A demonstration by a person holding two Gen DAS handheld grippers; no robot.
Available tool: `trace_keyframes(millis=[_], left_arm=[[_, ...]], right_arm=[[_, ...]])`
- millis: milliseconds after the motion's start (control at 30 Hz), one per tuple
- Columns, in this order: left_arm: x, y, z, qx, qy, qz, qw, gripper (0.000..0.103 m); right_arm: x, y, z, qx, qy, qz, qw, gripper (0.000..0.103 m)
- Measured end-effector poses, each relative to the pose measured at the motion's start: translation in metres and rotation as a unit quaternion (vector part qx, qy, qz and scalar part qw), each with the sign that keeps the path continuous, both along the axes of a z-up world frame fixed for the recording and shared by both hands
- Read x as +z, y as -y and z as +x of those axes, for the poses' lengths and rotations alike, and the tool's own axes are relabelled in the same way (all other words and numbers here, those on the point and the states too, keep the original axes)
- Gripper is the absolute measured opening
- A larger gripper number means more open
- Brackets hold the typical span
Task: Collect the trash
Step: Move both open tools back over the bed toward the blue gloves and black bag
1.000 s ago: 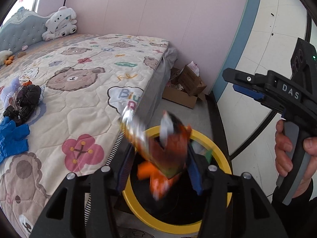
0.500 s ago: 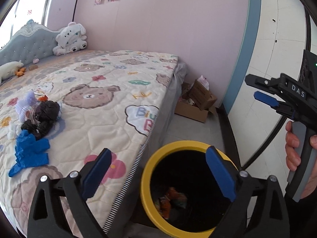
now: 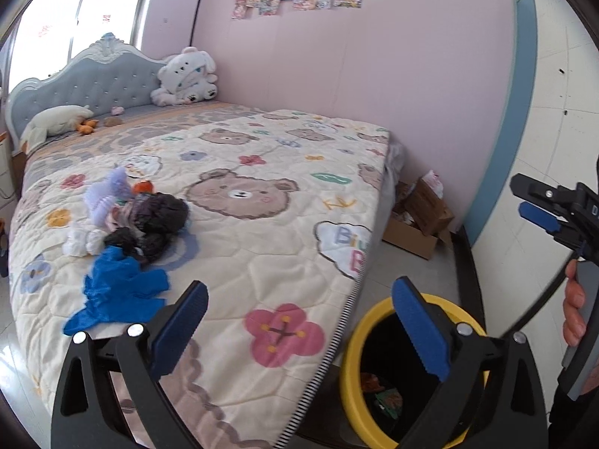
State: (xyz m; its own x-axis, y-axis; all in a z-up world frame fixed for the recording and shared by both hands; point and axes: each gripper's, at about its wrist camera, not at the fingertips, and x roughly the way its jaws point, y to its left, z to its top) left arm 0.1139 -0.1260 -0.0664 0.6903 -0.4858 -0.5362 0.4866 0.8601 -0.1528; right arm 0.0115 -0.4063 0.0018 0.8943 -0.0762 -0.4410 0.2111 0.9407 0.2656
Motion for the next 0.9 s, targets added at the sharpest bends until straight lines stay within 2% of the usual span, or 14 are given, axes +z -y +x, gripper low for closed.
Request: trace_keyframes(millis=[100,233,533,900], left_arm=[[0.0,-0.014,0.009,0.021,0.001,-0.001,0.9998,0.095],[-0.002,-0.034,0.02,0.048,-0.002,-0.001,0.9988,0.095],[-0.019,-0.082,0.053,0.115,-0.019,0.011,0.9932,0.095],[-0.04,-0.123,0.085,0.165,-0.046,0.022,0.985,0.095]], right_arm=[[0.001,-0.011,0.012,0.01,0.006,-0.014,1.0,0.089],[0.002,-0.025,0.034,0.049,0.017,-0.024,0.998,0.095],[-0.007,-0.067,0.096,0.113,0.014,-0.063,0.992,0.095],[-0.023,-0.123,0.17,0.201,0.011,-0.101,0.974,0.095]])
